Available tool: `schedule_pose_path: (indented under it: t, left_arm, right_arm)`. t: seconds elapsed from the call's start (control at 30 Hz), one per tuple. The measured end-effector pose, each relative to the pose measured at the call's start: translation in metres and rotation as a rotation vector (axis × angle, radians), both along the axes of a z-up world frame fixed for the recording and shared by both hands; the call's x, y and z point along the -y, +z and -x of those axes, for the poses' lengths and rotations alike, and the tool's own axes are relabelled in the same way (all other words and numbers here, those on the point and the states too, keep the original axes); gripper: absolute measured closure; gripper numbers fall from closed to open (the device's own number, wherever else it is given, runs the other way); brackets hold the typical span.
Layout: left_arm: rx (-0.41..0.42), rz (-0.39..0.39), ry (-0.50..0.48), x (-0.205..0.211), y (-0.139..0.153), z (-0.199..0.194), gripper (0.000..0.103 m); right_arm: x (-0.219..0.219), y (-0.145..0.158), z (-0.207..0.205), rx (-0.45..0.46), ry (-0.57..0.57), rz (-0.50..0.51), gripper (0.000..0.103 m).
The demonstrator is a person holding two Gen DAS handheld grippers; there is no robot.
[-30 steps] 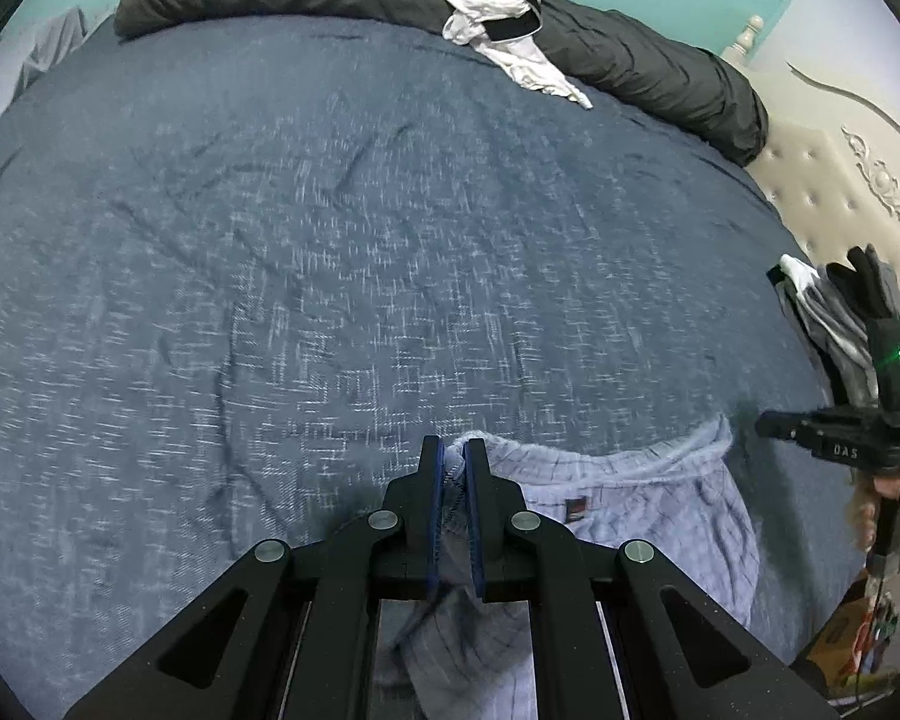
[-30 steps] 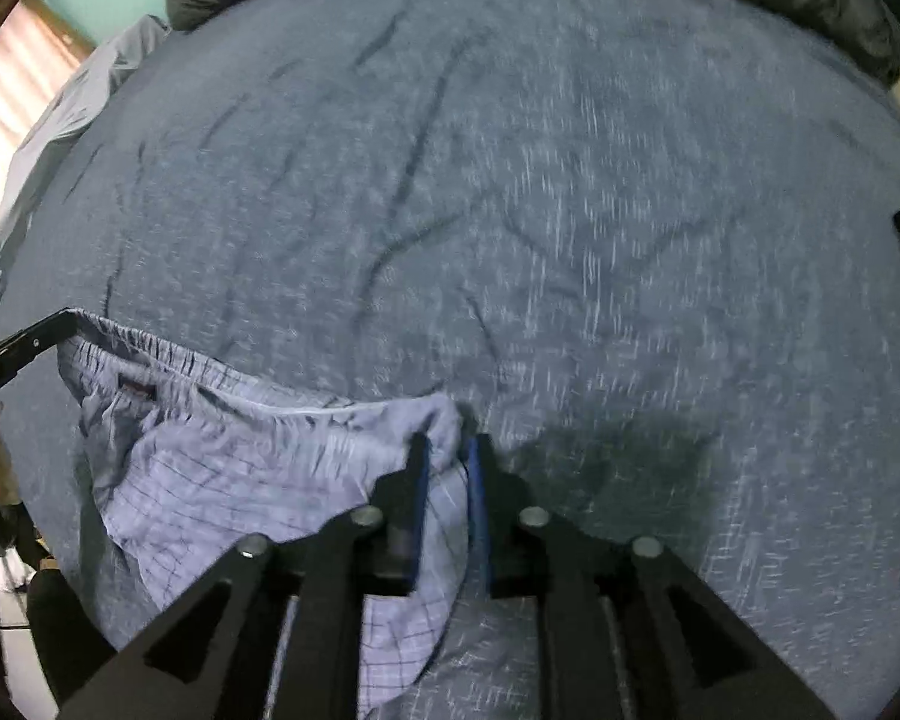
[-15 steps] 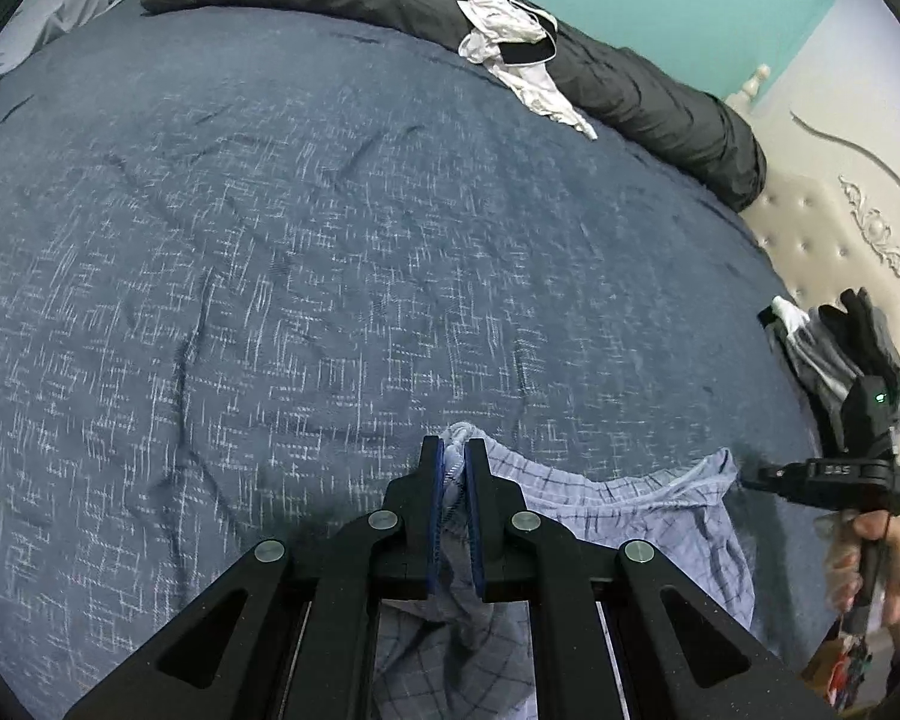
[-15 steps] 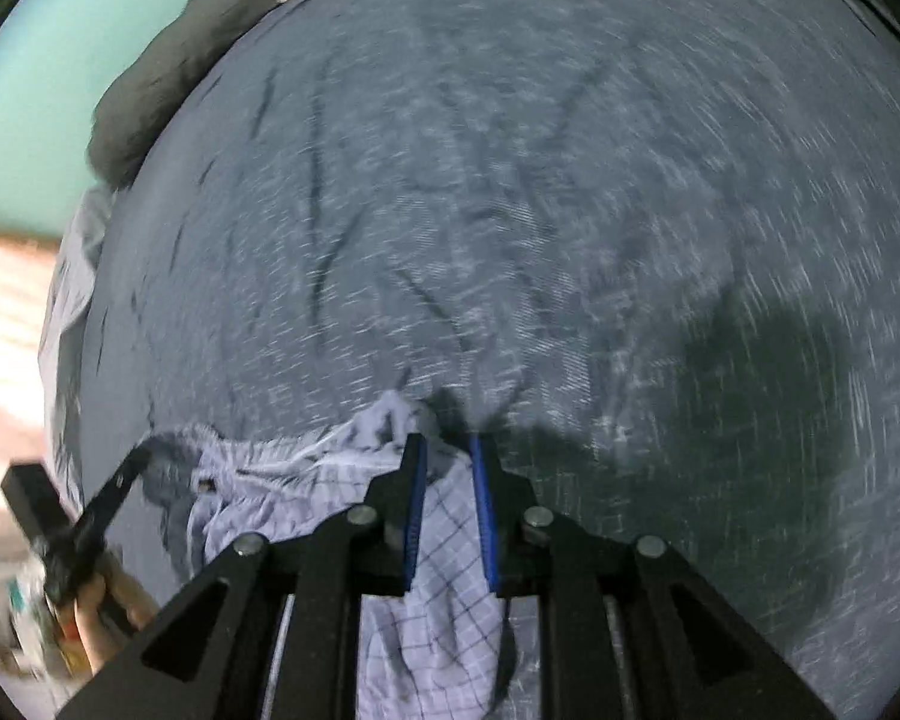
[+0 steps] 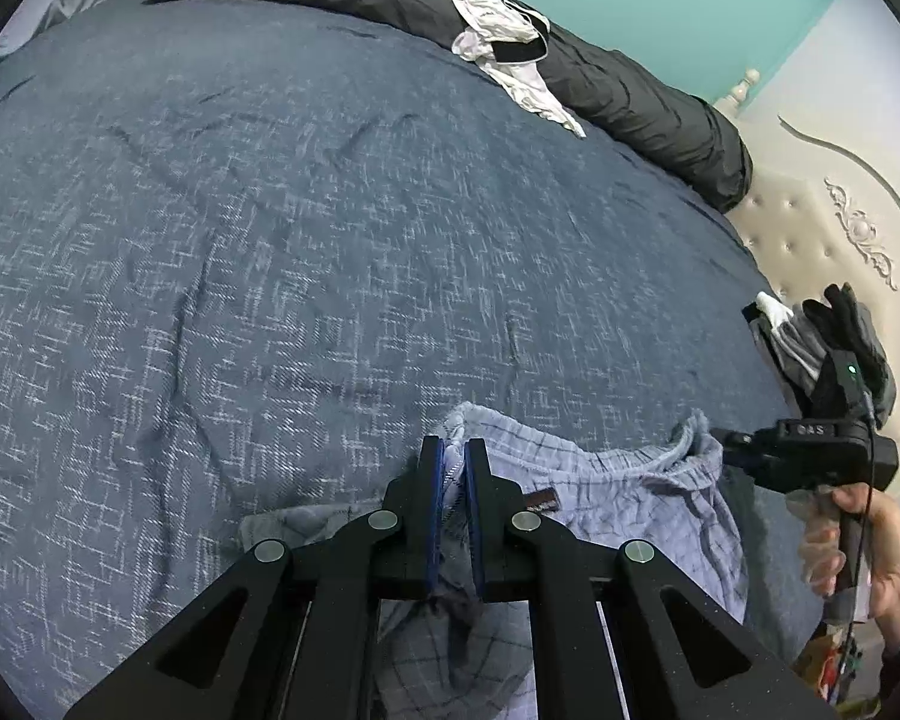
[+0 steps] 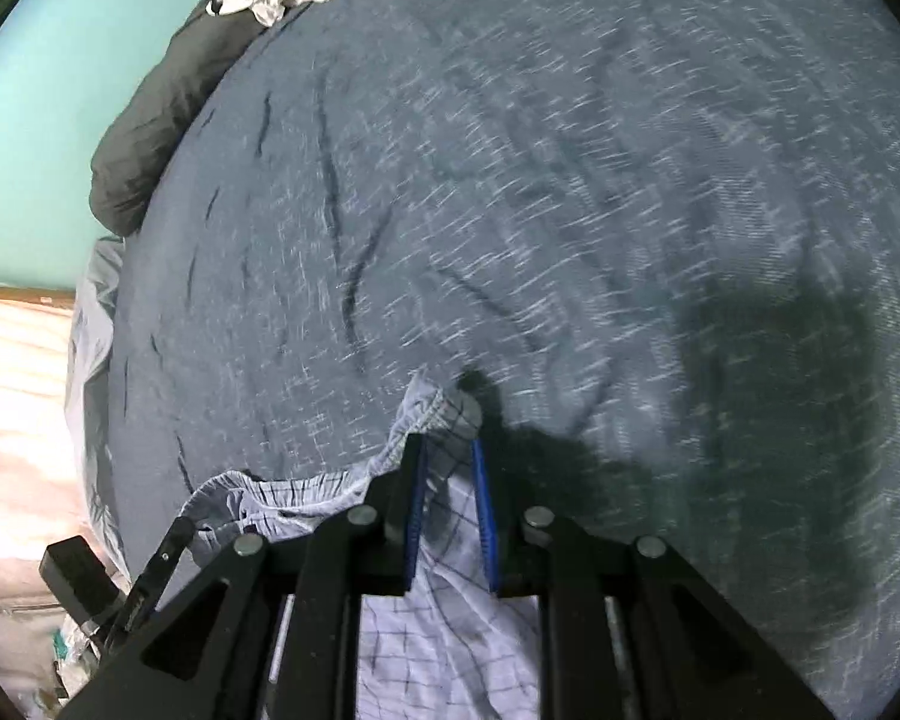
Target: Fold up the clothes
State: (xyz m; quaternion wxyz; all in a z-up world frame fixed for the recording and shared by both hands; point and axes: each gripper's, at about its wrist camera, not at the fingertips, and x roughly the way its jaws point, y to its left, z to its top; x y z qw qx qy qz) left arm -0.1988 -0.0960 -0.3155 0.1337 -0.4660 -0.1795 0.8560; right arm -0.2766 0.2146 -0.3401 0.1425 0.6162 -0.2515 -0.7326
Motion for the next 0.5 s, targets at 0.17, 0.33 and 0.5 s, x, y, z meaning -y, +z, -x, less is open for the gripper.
schedule_pose_path:
  t: [0.17,0.33,0.5]
  left_arm:
    - [-0.011,-0.012,-0.018,-0.002,0.005,-0.003,0.095]
    - [-0.014,-0.018,-0.018,0.0,0.006,-0.002,0.095]
    - [-0.014,-0.028,-0.011,0.002,0.007,-0.005,0.095]
  right_arm:
    - [0.014,-0.004,-0.001,0.003,-0.058,0.041,0.088]
    - [0.02,-0.007,-0.002,-0.008,-0.111,0.063,0.088]
    - [0.017,-0.011,0.0,0.017,-0.147,0.074,0.084]
